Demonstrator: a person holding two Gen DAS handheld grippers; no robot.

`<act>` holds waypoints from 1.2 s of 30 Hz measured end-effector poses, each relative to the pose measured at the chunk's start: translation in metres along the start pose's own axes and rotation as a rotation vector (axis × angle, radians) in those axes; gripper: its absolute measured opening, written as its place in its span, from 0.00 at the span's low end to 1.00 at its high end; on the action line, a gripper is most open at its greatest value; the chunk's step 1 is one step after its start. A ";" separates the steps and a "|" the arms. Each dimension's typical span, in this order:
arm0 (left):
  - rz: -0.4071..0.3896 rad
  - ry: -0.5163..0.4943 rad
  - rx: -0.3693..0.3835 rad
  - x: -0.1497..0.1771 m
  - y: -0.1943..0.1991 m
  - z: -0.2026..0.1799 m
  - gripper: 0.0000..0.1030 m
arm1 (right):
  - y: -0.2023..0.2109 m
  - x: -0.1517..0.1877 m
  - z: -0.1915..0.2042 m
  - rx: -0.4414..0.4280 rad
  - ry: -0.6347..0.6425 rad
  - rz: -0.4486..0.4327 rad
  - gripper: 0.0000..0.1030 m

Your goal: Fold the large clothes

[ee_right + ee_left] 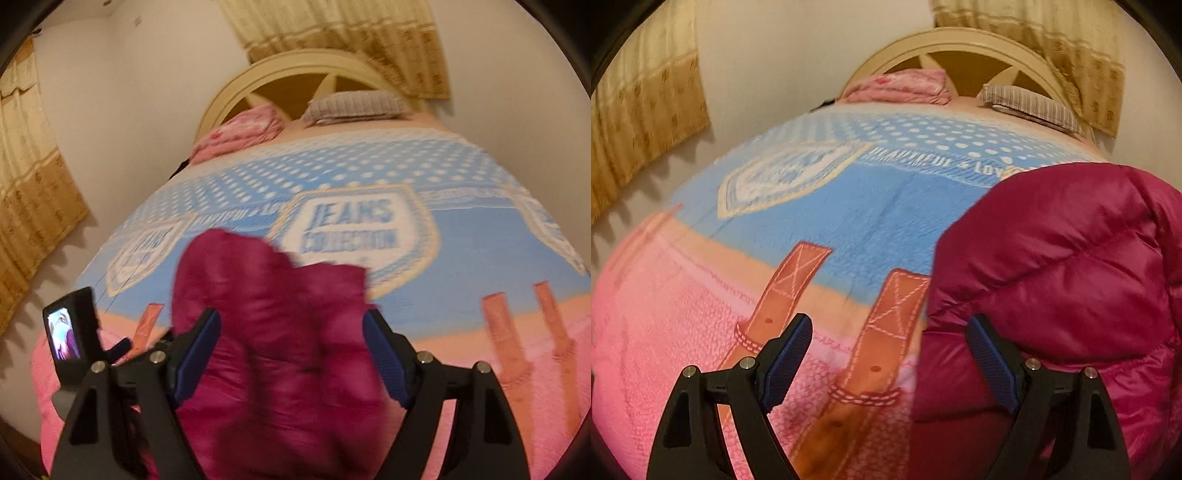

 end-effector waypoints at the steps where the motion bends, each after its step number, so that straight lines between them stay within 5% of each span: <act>1: -0.007 -0.012 0.001 0.000 0.001 -0.003 0.84 | -0.005 0.001 0.002 0.014 0.009 -0.001 0.72; 6: -0.009 -0.007 0.034 -0.008 -0.001 -0.007 0.84 | -0.039 0.025 -0.034 0.156 -0.047 0.018 0.68; 11: 0.034 0.000 0.053 -0.008 -0.017 -0.016 0.84 | -0.052 0.041 -0.054 0.191 -0.070 0.037 0.68; 36: 0.060 -0.027 0.088 0.016 -0.033 -0.034 0.84 | -0.082 0.073 -0.087 0.166 -0.154 0.077 0.69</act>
Point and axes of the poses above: each gripper's, at about its wrist camera, not at the fingertips, and y roughly against the way its jaws point, z to its left, x to its underside, the point moved 5 cm from there along -y, roughly the way its jaws point, and after that the axes turned 5 degrees about x, right-handed, at the moved point
